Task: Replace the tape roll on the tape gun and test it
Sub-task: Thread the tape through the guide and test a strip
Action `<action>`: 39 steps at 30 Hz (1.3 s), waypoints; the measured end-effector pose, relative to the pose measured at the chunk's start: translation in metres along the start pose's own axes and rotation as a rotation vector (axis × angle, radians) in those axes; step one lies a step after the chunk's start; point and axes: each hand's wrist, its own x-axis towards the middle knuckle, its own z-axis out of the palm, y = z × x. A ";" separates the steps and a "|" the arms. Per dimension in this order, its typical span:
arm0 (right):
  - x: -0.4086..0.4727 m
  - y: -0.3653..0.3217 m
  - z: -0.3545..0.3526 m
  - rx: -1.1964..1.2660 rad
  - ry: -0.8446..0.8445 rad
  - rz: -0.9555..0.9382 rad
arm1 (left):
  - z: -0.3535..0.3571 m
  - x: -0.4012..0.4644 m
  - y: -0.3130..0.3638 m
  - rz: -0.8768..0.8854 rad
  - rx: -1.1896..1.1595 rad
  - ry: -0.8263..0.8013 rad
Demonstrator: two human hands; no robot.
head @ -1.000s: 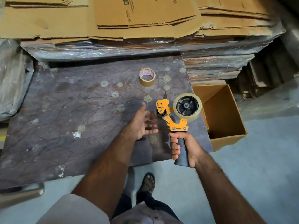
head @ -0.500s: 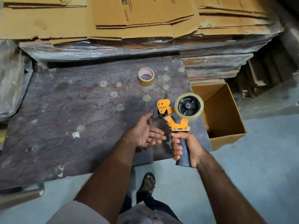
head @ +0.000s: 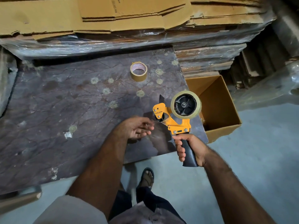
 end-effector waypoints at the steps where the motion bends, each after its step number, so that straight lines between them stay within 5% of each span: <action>1: 0.001 0.003 -0.004 -0.012 0.021 -0.007 | 0.003 0.007 0.002 0.046 0.036 0.048; 10: 0.011 0.065 -0.045 -0.169 0.428 -0.232 | 0.065 0.085 -0.001 0.433 0.482 0.226; 20: -0.006 0.093 -0.070 -0.329 0.641 -0.192 | 0.088 0.120 0.027 0.734 0.826 0.139; 32: -0.003 0.096 -0.068 -0.442 0.755 -0.171 | 0.109 0.111 0.032 0.777 1.149 0.353; 39: 0.001 0.096 -0.075 -0.418 0.737 -0.144 | 0.088 0.112 0.032 0.732 1.021 0.512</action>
